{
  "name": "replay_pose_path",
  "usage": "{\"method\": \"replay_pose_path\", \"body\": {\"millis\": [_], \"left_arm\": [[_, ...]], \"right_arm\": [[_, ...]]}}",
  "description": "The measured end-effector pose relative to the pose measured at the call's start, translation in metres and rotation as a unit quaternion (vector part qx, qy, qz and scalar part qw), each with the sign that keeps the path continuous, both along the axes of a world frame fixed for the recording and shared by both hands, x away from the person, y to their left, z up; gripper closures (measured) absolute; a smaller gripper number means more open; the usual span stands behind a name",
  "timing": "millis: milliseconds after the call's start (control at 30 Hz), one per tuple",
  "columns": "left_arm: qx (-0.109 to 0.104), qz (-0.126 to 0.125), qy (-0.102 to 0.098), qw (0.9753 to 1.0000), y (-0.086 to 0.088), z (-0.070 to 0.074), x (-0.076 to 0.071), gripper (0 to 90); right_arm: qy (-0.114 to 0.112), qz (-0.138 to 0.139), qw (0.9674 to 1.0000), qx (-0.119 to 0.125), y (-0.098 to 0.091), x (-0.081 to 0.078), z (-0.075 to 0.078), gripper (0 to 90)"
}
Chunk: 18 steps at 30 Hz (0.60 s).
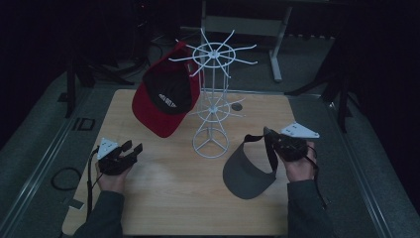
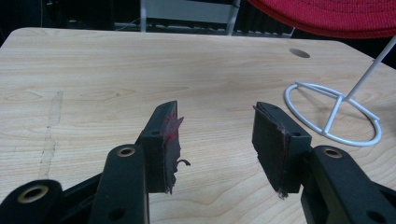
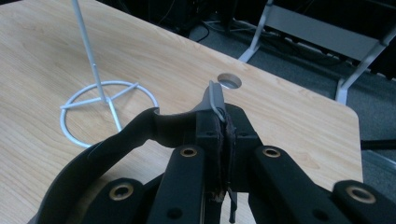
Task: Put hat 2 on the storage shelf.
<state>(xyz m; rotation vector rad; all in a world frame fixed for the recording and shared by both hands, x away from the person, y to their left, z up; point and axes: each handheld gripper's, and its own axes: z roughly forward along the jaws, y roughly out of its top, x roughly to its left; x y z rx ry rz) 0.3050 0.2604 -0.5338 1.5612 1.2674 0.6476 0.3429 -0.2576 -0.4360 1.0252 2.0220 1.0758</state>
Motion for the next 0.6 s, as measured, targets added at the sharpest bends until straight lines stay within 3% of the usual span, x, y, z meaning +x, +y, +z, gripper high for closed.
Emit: {"method": "replay_pose_path", "body": {"millis": [600], "left_arm": [[0.001,0.000,-0.001,1.0000,-0.001,0.000,0.000,51.2]], "right_arm": [[-0.047,0.027,0.9985,-0.003,0.010,-0.015,0.019,86.2]]}}
